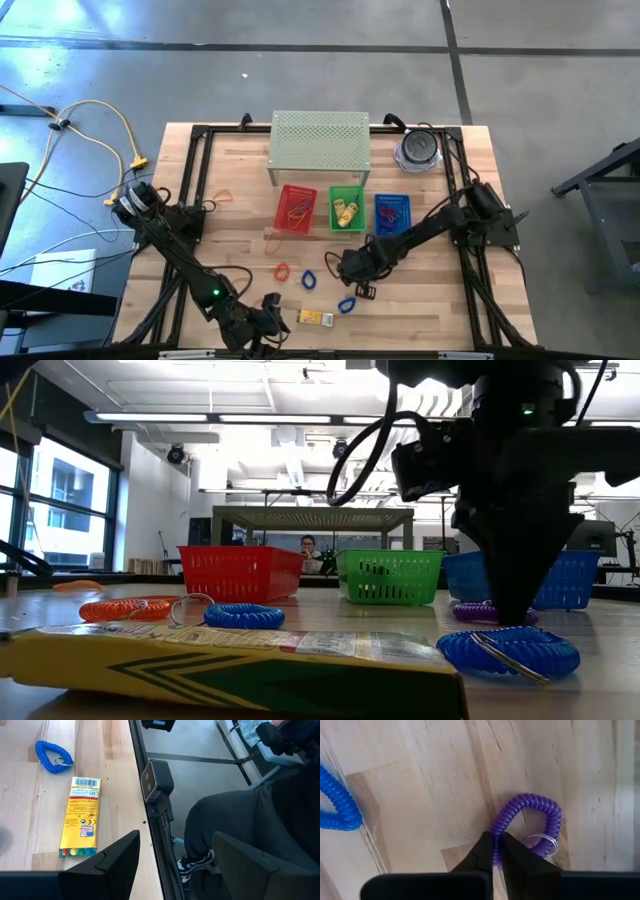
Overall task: Pick & Place Office Desk Supplies
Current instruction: Put the purple spring keychain into the blue bin
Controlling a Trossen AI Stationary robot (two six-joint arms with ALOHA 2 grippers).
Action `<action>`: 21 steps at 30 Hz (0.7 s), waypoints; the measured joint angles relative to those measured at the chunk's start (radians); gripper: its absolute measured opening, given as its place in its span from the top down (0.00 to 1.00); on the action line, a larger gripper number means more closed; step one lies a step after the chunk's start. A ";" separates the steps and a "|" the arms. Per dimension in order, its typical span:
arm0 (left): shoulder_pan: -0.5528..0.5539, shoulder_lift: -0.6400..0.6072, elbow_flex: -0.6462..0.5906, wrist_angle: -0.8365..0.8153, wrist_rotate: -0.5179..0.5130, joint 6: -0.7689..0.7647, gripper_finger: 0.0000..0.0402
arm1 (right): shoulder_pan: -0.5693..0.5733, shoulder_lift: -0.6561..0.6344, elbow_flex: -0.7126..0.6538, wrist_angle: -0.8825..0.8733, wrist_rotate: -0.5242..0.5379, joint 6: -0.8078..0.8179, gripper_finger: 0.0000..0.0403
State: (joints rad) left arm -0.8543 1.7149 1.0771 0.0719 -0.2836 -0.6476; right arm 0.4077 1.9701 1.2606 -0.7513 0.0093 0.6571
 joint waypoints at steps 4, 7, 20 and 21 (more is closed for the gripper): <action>0.000 0.000 0.000 0.000 0.000 0.000 0.39 | 0.026 -0.007 -0.001 -0.002 0.041 0.004 0.99; 0.000 0.000 0.000 0.000 0.000 0.000 0.39 | 0.042 -0.007 -0.001 0.000 0.059 0.021 0.99; 0.000 0.000 0.000 0.000 -0.001 0.001 0.39 | 0.129 -0.006 0.140 -0.159 0.116 0.029 0.99; 0.000 0.000 0.000 0.000 -0.001 0.002 0.39 | 0.136 -0.006 0.164 -0.181 0.130 0.029 0.99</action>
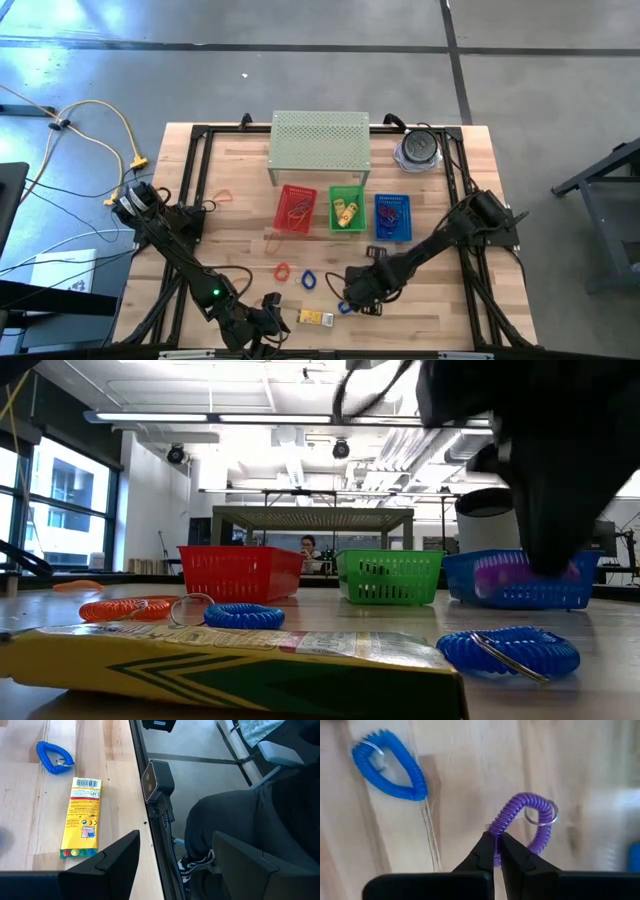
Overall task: Pick & Place Office Desk Supplies
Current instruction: Put the purple spring keychain into the blue bin
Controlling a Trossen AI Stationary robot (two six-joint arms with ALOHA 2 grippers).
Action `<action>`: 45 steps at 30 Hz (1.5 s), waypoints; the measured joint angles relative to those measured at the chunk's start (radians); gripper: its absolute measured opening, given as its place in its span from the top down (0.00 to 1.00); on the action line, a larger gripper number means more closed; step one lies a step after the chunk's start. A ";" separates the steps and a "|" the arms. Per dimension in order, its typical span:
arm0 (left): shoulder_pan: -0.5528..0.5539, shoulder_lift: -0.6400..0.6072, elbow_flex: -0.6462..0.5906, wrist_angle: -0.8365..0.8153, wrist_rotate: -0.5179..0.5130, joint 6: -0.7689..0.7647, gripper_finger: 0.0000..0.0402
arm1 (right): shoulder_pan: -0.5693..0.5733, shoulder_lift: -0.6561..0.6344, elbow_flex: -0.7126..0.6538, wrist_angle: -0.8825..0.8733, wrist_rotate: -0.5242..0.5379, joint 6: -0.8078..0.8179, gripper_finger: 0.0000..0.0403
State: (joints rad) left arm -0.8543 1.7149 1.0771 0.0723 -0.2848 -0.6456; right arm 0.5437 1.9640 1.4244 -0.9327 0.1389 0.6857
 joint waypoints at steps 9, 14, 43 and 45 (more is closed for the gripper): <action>0.000 0.000 0.000 0.000 0.000 0.001 0.39 | 0.057 -0.003 0.198 -0.319 0.121 0.091 0.99; 0.000 0.000 0.000 0.000 0.000 0.001 0.39 | 0.059 -0.003 0.228 -0.463 0.137 0.148 0.99; 0.003 0.000 0.000 0.003 -0.005 0.048 0.39 | -0.238 -0.688 -0.523 -0.013 0.205 0.287 0.99; 0.003 0.000 0.000 0.003 -0.006 0.056 0.39 | -0.296 -0.663 -0.548 0.003 0.173 0.282 0.99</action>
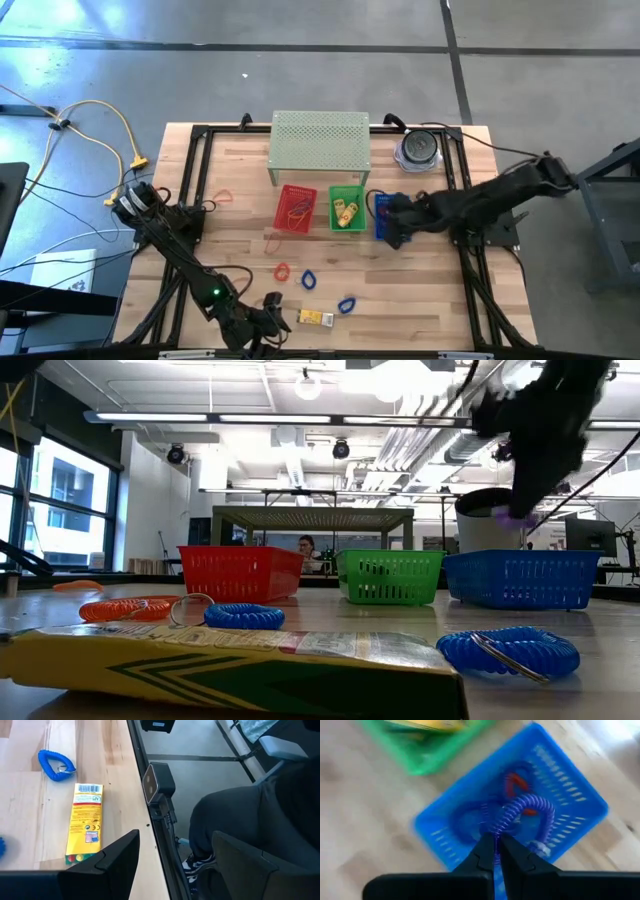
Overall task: Pick & Place Office Desk Supplies
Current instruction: Put the purple spring keychain into the blue bin, then put the orange rubber band into the red bin
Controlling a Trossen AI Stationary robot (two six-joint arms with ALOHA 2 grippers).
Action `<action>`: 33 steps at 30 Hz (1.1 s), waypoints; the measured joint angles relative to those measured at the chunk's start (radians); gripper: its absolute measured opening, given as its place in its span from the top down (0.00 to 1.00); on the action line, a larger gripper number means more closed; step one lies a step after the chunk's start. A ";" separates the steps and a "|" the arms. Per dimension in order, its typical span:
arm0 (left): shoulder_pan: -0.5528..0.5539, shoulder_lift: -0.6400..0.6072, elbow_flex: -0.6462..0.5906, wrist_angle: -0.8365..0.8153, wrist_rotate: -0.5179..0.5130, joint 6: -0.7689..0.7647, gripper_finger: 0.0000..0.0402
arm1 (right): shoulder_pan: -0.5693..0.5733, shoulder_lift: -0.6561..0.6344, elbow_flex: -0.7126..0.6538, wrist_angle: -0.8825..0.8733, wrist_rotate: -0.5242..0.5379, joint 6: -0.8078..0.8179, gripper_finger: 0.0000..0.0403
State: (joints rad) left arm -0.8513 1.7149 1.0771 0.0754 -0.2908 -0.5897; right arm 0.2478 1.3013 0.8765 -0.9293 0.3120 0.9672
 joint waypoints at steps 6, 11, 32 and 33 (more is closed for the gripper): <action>0.006 0.000 0.000 0.000 0.000 0.035 0.39 | -0.099 0.078 -0.007 0.061 -0.040 -0.048 0.99; 0.024 0.000 0.000 0.000 -0.001 0.041 0.39 | -0.128 0.133 -0.006 0.133 -0.067 -0.069 0.98; 0.037 -0.012 0.000 -0.004 -0.001 0.034 0.39 | -0.148 0.039 0.051 0.107 -0.212 -0.066 0.46; 0.040 -0.021 0.000 -0.011 -0.002 0.027 0.39 | -0.148 0.029 0.058 0.105 -0.232 -0.051 0.46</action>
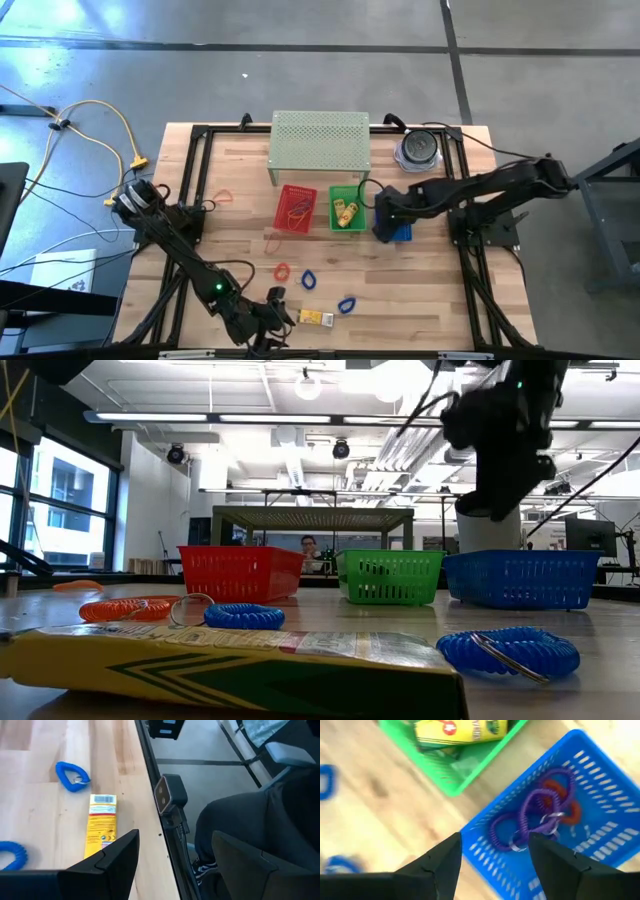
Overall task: Pick & Place Office Desk Supplies
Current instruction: Put the orange rubber band into the red bin
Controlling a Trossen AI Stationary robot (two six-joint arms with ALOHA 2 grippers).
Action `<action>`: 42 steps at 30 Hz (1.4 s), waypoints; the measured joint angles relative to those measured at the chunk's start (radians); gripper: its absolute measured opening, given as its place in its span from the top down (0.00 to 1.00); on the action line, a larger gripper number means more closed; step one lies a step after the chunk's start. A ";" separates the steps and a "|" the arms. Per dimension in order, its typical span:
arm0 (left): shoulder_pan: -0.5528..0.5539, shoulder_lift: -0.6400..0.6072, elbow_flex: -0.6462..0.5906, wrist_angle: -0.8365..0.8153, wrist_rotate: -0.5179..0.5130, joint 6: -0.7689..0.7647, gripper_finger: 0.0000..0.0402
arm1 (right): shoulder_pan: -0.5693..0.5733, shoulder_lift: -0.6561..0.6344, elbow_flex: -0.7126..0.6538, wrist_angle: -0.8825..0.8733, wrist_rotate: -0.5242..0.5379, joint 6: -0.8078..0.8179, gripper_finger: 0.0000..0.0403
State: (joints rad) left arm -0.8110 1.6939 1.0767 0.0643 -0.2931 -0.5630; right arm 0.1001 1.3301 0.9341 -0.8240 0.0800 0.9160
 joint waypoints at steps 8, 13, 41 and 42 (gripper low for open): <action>0.004 -0.131 0.000 -0.244 -0.057 -0.002 0.39 | 0.089 -0.134 0.010 0.088 -0.069 0.063 0.49; -0.004 -0.228 0.000 -0.411 -0.095 0.017 0.39 | 0.236 -0.186 0.009 0.237 0.069 0.071 0.50; -0.053 -0.182 0.000 -0.957 0.018 0.058 0.39 | 0.576 0.439 0.000 1.811 -0.006 -1.125 0.51; -0.053 -0.171 0.000 -0.956 0.017 0.058 0.39 | 0.578 0.440 0.000 1.811 -0.003 -1.135 0.51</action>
State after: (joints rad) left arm -0.8642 1.5229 1.0771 -0.8921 -0.2756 -0.5050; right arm 0.6786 1.7701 0.9337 0.9875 0.0770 -0.2188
